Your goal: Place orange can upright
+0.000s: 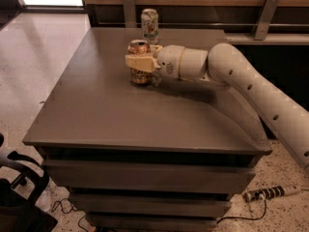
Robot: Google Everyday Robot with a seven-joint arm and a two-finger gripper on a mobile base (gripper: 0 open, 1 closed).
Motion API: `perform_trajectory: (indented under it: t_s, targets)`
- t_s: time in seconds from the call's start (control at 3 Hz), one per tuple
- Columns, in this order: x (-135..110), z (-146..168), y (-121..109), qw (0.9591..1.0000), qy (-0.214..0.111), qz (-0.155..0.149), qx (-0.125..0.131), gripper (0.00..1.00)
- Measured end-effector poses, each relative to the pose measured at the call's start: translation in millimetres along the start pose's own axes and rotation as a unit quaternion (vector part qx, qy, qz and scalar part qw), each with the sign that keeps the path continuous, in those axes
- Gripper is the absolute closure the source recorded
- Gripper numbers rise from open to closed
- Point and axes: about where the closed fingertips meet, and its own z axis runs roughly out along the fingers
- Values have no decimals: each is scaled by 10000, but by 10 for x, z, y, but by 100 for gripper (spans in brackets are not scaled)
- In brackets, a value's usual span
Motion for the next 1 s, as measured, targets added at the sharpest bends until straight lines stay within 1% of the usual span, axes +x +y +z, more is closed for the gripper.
perform_trajectory:
  t_s: [0.33, 0.67, 1.0]
  targets:
    - [-1, 11, 9, 10000, 1, -1, -11, 12]
    - [-2, 32, 25, 10000, 1, -2, -31, 0]
    - [-2, 33, 26, 10000, 2, -2, -32, 0]
